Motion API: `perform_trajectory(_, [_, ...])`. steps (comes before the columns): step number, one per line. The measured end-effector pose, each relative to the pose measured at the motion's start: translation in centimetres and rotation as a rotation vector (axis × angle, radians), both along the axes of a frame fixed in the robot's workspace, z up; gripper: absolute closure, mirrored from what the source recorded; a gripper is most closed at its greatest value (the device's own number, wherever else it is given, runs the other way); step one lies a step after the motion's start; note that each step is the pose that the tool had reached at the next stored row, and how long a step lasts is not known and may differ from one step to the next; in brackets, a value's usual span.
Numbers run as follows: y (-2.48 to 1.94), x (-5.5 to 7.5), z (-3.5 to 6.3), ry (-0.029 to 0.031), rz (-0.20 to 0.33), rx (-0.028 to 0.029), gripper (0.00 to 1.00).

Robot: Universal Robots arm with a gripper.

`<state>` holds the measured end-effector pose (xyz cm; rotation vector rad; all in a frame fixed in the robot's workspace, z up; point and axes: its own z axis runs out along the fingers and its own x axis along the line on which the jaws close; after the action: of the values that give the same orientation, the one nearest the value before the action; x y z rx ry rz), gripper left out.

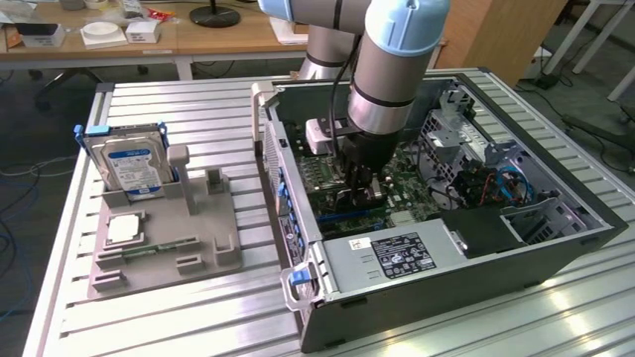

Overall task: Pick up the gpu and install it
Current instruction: 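Insert the gpu into the slot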

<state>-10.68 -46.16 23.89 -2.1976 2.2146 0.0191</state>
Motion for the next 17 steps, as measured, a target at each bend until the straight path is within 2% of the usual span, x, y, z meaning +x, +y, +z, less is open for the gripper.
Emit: perform_trajectory(17, [0.00,0.00,0.00,0.0000,0.009,0.0000,0.73])
